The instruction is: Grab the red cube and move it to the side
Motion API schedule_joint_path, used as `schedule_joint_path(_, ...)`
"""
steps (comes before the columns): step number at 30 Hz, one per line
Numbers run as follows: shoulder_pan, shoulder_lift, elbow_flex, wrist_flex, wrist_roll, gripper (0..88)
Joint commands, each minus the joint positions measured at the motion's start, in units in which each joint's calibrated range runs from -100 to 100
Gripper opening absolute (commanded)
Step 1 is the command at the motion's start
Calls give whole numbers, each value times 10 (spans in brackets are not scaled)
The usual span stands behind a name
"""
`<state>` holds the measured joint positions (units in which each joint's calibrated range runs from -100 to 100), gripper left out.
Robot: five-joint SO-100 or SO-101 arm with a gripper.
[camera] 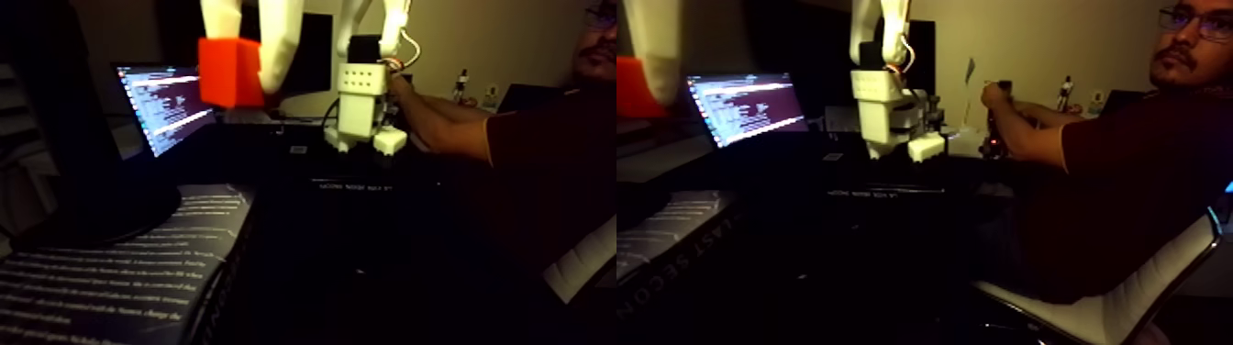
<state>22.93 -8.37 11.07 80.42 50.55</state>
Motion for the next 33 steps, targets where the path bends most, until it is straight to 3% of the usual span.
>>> schedule_joint_path(1,6,39,-19,2,0,113)
schedule_joint_path(11,7,132,10,-134,-41,113)
schedule_joint_path(20,37,184,4,-191,-42,118)
schedule_joint_path(24,48,182,1,-200,-42,159)
schedule_joint_path(33,45,182,-10,-192,-47,157)
